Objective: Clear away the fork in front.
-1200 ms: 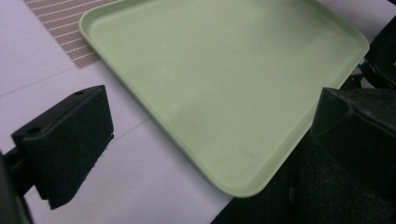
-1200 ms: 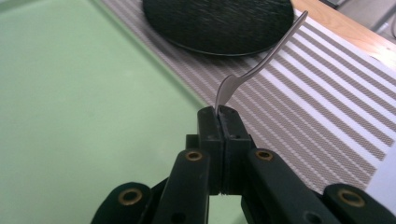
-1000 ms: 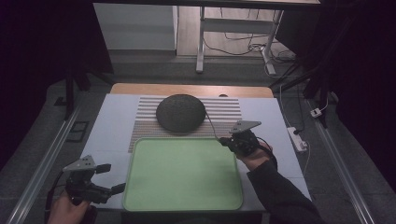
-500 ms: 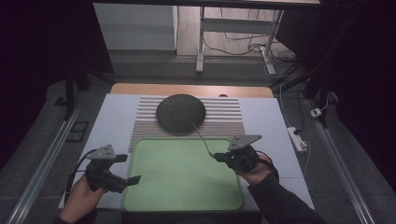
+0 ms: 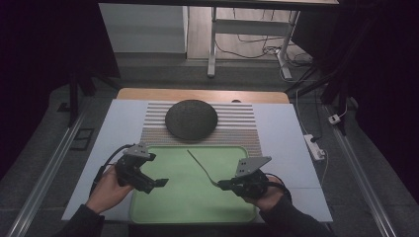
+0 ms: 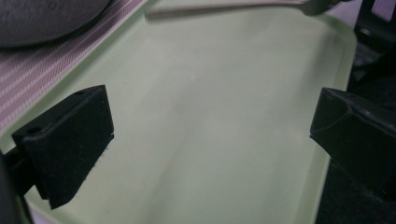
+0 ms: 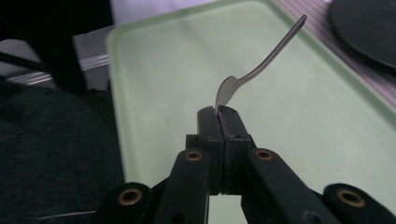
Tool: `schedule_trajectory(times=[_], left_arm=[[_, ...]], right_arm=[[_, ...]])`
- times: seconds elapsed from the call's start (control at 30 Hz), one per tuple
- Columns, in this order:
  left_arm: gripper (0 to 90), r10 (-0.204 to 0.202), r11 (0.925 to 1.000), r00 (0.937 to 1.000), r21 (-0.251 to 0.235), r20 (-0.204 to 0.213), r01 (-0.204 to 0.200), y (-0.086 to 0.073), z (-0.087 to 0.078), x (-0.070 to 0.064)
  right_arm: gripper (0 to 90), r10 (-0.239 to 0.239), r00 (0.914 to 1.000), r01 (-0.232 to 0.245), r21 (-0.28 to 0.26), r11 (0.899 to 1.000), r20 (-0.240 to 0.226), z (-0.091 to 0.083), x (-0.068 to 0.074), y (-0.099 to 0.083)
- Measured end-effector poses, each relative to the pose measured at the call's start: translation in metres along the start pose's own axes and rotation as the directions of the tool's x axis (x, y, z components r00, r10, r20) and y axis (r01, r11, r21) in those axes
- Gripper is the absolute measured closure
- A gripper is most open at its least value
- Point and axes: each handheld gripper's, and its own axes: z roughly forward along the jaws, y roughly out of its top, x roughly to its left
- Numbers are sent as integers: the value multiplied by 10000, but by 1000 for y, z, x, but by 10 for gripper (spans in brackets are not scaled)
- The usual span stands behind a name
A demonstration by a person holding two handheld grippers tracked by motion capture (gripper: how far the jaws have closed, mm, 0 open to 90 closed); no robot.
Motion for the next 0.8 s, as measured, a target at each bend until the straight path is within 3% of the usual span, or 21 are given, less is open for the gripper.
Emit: schedule_trajectory(times=[0.17,0.2,0.23,0.33,0.5,0.53,0.57,0.67,0.8], left_arm=[[0,815,9964,9959,216,385,-824,13,13,1],[0,815,9964,9959,216,385,-824,13,13,1],[0,1271,9910,9900,332,619,-1293,17,18,1],[0,1781,9822,9796,430,929,-1827,22,27,-1],[12,2681,9584,9528,608,1427,-2788,30,38,-8],[26,2681,9584,9528,608,1427,-2788,30,38,-8],[42,3069,9459,9387,586,1569,-3190,33,42,-10],[102,3566,9257,9166,643,1807,-3728,36,47,-14],[228,4192,8934,8818,745,2162,-4430,38,52,-20]], right_arm=[[890,-317,9977,317,-15,9995,-597,3,12,2],[890,-392,9968,391,-31,9992,-702,3,13,2],[890,-466,9956,462,-59,9989,-816,3,14,2],[890,-589,9923,581,-102,9983,-1092,3,17,3],[890,-818,9852,822,-41,9966,-1506,5,19,5],[890,-847,9839,849,-54,9964,-1574,5,20,5],[890,-904,9825,907,-56,9959,-1626,6,20,5],[890,-998,9773,999,-89,9950,-1870,6,22,6],[890,-1185,9714,1208,-16,9927,-2057,5,23,7]])
